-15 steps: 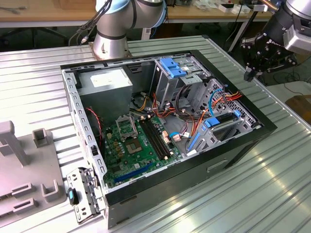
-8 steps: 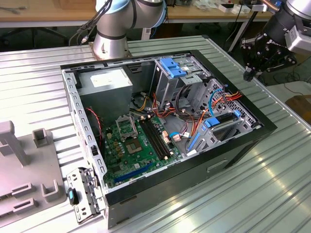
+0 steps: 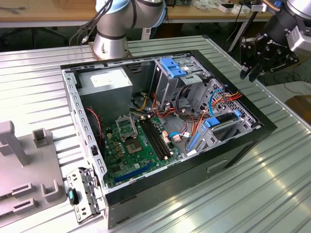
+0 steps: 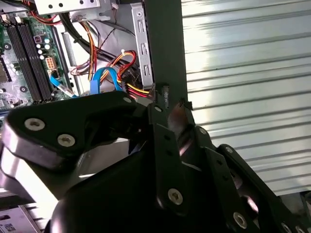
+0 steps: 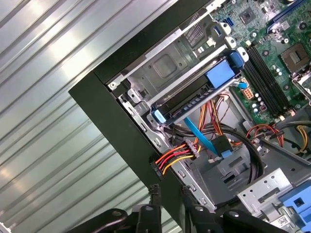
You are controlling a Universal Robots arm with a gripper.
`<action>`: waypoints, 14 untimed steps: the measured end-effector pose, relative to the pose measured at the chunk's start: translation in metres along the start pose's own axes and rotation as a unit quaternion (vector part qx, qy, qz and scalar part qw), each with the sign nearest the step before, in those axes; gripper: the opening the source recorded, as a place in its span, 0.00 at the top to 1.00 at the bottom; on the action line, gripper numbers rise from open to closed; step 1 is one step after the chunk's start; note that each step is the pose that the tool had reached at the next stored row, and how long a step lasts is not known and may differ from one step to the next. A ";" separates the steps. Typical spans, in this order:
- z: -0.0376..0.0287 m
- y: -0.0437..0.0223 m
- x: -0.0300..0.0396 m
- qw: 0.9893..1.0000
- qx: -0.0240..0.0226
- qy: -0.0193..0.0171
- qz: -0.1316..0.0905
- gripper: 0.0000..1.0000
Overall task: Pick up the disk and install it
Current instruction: 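Insert the first disk wire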
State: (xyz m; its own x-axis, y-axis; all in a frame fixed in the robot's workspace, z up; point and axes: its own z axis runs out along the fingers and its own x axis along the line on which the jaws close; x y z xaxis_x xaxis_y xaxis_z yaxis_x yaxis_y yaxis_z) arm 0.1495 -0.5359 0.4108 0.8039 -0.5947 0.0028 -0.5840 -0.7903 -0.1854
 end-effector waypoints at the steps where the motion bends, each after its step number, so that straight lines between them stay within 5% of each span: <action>1: 0.0001 0.0002 0.0001 1.000 0.000 -0.001 -0.003 0.68; 4: 0.0006 0.0004 0.0003 1.000 0.000 -0.005 -0.025 0.68; 9: 0.0020 0.0015 0.0008 0.997 0.000 -0.013 -0.071 0.68; 14: 0.0029 0.0017 0.0009 0.997 0.000 -0.014 -0.074 0.68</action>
State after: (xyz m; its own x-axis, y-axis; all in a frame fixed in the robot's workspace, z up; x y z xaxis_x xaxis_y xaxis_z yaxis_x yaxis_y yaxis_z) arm 0.1495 -0.5374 0.4076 0.8837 -0.4680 0.0031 -0.4594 -0.8687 -0.1855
